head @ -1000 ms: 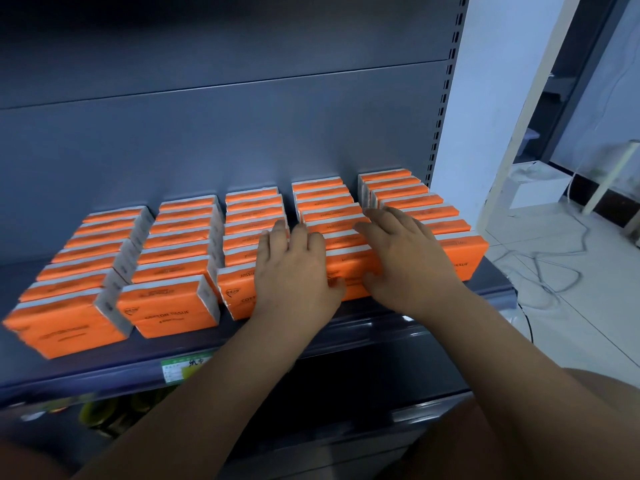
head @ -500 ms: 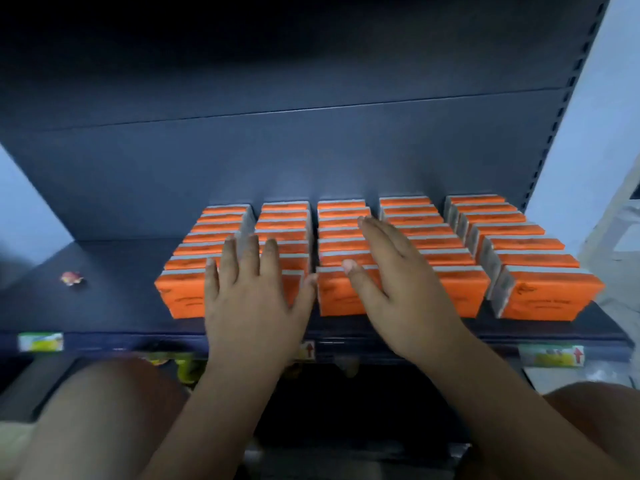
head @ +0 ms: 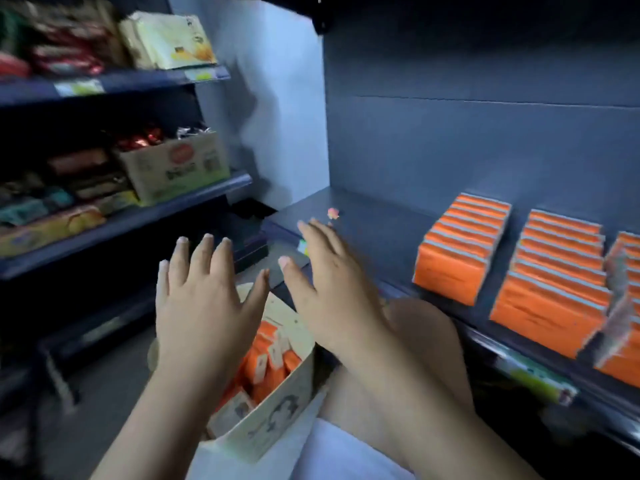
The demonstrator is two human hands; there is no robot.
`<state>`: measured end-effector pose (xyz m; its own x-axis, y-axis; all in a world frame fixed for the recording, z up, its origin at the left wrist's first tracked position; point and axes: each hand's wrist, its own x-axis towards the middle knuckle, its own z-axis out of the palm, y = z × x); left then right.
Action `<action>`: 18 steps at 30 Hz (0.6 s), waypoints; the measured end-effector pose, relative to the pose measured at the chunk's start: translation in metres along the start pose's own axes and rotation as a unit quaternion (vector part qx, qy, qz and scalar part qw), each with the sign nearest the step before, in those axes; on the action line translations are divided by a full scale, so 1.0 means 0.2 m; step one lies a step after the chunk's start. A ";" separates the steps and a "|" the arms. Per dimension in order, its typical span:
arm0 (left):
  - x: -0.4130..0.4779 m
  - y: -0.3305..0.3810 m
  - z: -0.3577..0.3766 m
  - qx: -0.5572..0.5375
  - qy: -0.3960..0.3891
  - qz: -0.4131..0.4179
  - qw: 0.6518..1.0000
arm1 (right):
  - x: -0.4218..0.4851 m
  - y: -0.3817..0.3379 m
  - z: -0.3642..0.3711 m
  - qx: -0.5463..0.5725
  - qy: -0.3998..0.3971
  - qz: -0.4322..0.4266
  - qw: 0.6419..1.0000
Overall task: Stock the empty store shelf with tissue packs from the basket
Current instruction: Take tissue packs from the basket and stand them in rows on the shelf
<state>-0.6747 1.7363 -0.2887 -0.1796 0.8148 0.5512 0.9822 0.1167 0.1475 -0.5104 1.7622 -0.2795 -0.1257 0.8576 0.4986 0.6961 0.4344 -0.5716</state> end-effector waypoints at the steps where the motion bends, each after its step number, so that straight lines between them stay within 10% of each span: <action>1: -0.02 -0.10 0.01 0.009 -0.005 -0.021 1.000 | 0.02 -0.04 0.11 0.007 -0.012 -0.002 1.000; 18: -0.23 -0.63 0.97 -0.137 -0.247 -0.260 0.923 | 0.05 0.39 1.25 -0.022 -0.397 0.212 0.893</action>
<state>-0.7800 1.7951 -0.4922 -0.5094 0.8563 -0.0851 0.7066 0.4727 0.5267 -0.6343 1.8729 -0.4814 -0.2929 0.8746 -0.3863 0.8253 0.0272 -0.5641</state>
